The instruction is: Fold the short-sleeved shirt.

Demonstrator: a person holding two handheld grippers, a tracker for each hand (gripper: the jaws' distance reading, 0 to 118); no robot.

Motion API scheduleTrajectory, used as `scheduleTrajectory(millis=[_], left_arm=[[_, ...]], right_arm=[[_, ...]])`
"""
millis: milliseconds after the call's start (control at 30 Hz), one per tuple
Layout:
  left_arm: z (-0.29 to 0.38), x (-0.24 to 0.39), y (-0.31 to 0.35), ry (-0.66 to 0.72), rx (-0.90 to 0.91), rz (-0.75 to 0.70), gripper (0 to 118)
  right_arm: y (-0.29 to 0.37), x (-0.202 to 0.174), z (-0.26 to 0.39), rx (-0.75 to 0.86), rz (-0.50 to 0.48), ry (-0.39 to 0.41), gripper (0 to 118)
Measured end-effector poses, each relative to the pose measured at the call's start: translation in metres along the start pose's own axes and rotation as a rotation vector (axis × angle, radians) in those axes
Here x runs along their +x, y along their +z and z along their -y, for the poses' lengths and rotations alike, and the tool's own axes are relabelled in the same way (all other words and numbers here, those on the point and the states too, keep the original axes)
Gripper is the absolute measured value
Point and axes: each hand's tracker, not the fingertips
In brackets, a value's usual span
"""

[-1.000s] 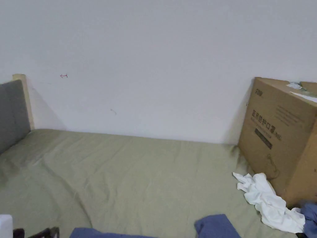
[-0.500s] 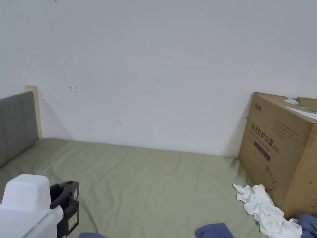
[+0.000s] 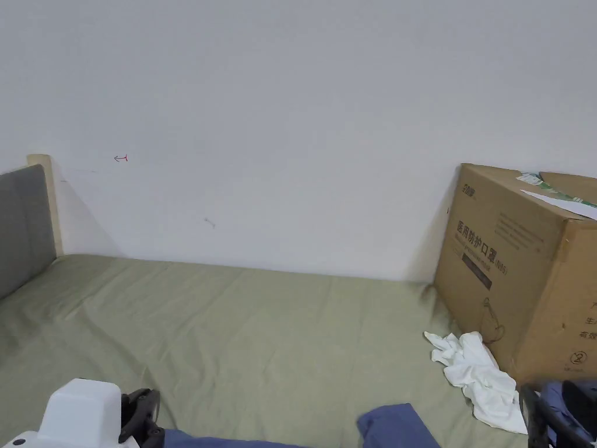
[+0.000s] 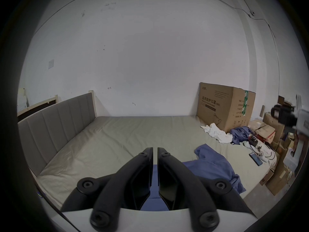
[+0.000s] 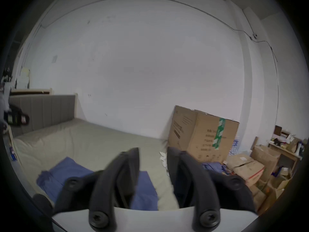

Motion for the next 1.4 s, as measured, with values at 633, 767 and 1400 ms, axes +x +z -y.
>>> scheduleTrajectory(millis=[633,767,1400], left_arm=[[0.058,-0.098,-0.315,0.112,-0.675,-0.001,68],[0.114,-0.1,-0.392,0.011,-0.813,-0.103,69],[0.138,-0.074,-0.409,-0.026,-0.79,-0.015,0]], right_arm=[[-0.032,-0.031,0.029,0.004,-0.176,-0.052,2],[-0.037,-0.033,0.032,0.001,-0.126,-0.002,2],[-0.16,0.004,0.135,-0.352,-0.083,-0.016,40]])
